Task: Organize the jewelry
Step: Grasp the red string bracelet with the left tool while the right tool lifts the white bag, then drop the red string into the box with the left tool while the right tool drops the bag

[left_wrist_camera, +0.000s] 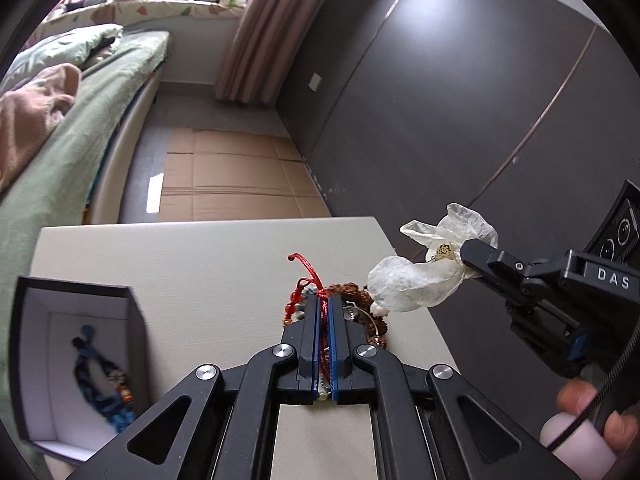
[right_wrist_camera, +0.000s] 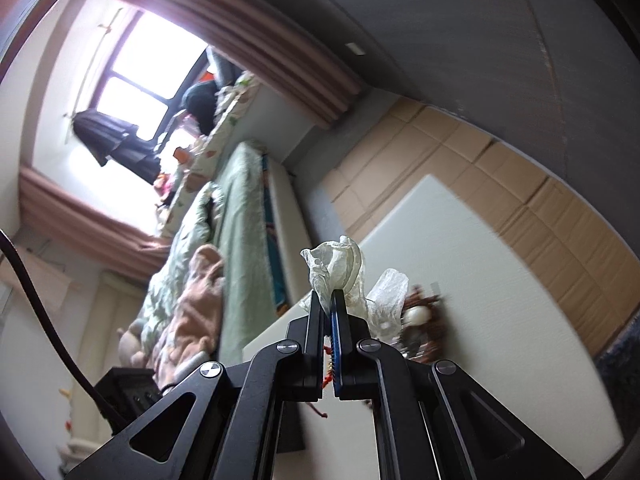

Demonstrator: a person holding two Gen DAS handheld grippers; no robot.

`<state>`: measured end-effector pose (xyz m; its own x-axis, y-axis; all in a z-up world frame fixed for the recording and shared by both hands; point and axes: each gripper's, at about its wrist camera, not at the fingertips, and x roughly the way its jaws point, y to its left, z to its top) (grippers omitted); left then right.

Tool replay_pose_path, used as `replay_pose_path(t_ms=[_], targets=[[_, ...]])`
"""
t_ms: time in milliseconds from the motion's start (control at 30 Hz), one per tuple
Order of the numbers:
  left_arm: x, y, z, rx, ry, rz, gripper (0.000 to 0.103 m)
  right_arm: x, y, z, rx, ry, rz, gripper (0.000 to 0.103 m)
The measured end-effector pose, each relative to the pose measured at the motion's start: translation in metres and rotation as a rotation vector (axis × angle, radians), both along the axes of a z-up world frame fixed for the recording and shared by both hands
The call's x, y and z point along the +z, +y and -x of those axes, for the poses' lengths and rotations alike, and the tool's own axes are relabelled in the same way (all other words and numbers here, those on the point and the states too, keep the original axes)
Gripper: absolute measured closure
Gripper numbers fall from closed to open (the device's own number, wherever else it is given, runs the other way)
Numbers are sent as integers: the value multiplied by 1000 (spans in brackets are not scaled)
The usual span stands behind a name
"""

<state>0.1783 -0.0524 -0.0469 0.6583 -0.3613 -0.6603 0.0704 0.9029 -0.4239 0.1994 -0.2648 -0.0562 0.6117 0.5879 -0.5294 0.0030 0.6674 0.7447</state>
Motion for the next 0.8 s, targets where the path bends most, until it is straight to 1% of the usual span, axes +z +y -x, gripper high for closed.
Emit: replay_pose_path(t_ms=[200, 300, 467, 600, 667, 733, 800], targets=[[9, 25, 19, 54, -14, 0, 100, 9, 27, 12, 56, -61, -22, 98], [13, 39, 28, 88, -19, 4, 100, 11, 37, 17, 75, -76, -28, 98], [21, 65, 40, 155, -33, 31, 100, 11, 58, 24, 125, -94, -62, 98], [25, 84, 47, 207, -37, 31, 100, 10, 77, 30, 171, -110, -71, 98], [25, 93, 50, 244, -33, 23, 100, 10, 85, 34, 190, -118, -67, 98], [24, 103, 52, 291, -10, 5, 100, 10, 93, 37, 204, -122, -64, 98], [22, 112, 55, 319, 2, 8, 100, 10, 98, 37, 219, -127, -61, 98]])
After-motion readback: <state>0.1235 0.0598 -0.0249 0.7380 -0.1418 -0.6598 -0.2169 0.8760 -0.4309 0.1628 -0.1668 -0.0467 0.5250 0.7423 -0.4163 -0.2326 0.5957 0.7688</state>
